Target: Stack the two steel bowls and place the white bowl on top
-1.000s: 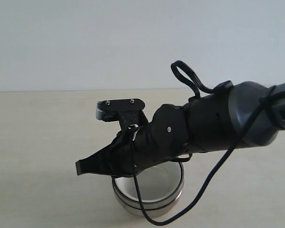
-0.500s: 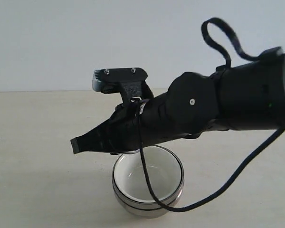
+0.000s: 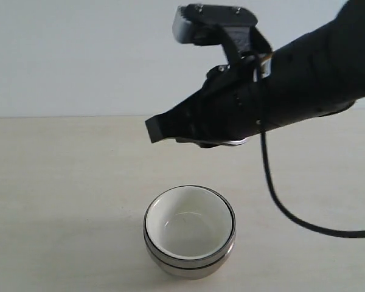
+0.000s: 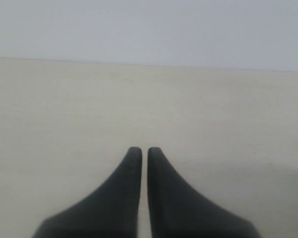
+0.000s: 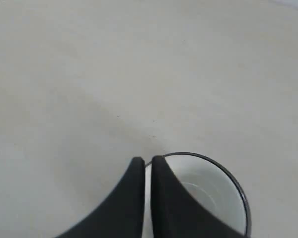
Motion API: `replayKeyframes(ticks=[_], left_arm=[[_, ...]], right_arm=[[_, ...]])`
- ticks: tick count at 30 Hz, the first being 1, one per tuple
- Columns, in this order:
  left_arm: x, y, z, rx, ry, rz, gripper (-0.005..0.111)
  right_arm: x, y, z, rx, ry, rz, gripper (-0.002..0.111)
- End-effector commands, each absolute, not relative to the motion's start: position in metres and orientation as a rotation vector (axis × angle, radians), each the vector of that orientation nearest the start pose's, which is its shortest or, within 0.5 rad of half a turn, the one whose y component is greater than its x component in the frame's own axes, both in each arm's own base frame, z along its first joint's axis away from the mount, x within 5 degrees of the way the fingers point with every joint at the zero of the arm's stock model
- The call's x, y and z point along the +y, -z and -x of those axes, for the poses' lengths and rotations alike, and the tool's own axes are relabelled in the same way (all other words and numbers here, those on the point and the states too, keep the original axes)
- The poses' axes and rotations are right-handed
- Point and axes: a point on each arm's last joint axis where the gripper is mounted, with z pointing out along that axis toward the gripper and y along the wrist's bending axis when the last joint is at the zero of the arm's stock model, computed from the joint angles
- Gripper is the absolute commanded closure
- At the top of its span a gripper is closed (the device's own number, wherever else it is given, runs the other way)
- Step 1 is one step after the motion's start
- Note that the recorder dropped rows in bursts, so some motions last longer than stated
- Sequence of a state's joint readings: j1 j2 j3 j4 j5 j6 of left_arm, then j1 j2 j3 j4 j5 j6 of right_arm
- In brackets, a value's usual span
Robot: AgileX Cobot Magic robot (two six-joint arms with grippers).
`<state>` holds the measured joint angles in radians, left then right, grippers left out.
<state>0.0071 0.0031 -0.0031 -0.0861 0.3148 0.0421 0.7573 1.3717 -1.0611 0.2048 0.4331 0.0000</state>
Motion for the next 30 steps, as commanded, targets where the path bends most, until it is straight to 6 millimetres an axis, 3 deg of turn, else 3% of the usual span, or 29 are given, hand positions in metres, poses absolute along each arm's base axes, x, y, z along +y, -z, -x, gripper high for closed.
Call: replayKeyframes(ticks=[1,15,18,22,28,30], left_arm=[[-0.002,-0.185,-0.054,1.790,0.054,0.023,0.103],[-0.002,-0.185,-0.054,1.790,0.054,0.023,0.103],[-0.002,-0.185,-0.054,1.790,0.054,0.023,0.103],[-0.002,-0.185,-0.054,1.790,0.054,0.023,0.103],[-0.002,-0.185,-0.054,1.790,0.054,0.023,0.103],[-0.002,-0.185,-0.054,1.790,0.054,0.023,0.103]], right_arm=[[0.183,-0.336,-0.197,2.133,-0.505,0.654,0.108],[0.092,-0.368,-0.110,1.857,-0.491,0.559,0.108],[0.058,-0.378,-0.074,1.714,-0.538,0.507,0.108],[0.034,-0.379,-0.049,1.616,-0.565,0.469,0.108],[-0.032,-0.379,0.017,1.325,-0.603,0.353,0.108],[-0.035,-0.378,0.019,1.332,-0.602,0.332,0.108]])
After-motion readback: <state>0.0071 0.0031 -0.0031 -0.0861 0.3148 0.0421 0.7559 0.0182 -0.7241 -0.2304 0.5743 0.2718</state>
